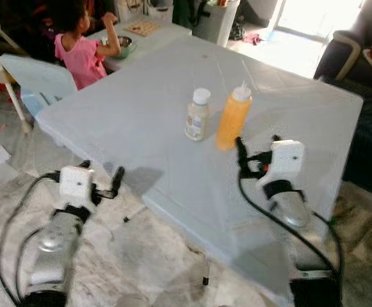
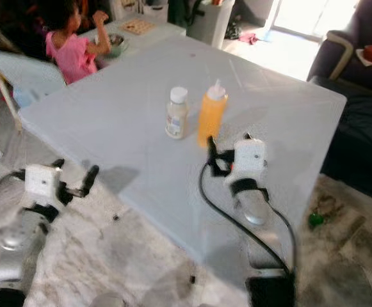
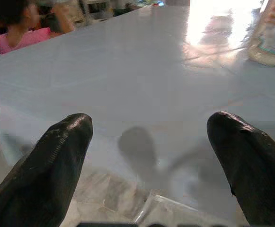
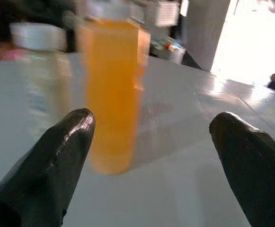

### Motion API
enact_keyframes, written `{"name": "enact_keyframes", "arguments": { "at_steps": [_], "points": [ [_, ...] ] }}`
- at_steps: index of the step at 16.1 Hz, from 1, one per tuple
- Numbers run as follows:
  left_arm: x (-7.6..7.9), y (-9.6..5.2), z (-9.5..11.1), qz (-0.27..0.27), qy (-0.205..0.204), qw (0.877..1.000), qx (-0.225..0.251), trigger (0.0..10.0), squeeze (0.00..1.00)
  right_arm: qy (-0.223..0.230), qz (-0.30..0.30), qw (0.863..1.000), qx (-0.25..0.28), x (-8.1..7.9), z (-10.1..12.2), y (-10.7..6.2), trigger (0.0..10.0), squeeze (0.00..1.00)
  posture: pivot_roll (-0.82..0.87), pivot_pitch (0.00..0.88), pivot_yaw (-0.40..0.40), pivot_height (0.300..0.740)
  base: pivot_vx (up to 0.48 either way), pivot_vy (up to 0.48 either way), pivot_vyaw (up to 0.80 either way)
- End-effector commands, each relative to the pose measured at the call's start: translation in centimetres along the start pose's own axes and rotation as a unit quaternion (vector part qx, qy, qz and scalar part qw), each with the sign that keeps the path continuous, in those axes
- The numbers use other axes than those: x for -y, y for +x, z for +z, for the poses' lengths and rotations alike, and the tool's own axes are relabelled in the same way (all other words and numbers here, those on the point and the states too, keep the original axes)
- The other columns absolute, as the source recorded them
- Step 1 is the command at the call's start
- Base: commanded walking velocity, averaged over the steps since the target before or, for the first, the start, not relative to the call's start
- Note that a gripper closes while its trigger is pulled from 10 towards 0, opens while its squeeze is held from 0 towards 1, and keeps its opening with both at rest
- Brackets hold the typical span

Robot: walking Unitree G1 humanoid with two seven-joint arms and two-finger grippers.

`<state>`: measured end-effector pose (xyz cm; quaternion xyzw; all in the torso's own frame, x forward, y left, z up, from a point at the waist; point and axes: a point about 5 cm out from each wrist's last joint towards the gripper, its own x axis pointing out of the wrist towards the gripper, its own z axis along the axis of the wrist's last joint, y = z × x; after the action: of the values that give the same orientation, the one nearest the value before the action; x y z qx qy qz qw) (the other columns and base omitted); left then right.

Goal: Restocking fridge

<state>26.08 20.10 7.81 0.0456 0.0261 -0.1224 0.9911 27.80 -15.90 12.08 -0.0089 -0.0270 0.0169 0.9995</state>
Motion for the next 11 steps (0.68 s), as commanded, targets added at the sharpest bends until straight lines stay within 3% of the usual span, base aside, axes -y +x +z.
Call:
{"name": "enact_keyframes", "arguments": {
  "at_steps": [1,3,5,11],
  "points": [
    [-0.1,0.0,0.4,-0.011,0.006,1.0,0.004,10.0,0.0,0.005,-0.021,1.0,0.003,0.3,0.4,0.0,10.0,0.0,0.1,0.053,-0.041,0.74,0.398,0.27,0.0],
    [0.0,0.1,0.6,-0.012,-0.005,1.0,0.008,10.0,0.0,0.014,-0.026,1.0,-0.005,0.4,0.1,0.0,10.0,0.0,0.1,0.048,-0.04,0.74,0.358,0.135,-0.4],
    [0.0,0.1,0.9,-0.015,-0.001,1.0,0.016,10.0,0.0,0.023,-0.035,0.999,-0.007,0.5,-0.1,-0.2,10.0,0.0,0.1,0.046,-0.041,0.74,0.0,0.0,-0.72],
    [-0.1,-0.4,0.8,-0.017,-0.004,1.0,0.015,10.0,0.0,0.02,-0.018,0.999,-0.016,-0.1,-0.7,-0.9,10.0,0.0,0.1,0.046,-0.04,0.74,0.0,0.0,0.0]
  ]
}}
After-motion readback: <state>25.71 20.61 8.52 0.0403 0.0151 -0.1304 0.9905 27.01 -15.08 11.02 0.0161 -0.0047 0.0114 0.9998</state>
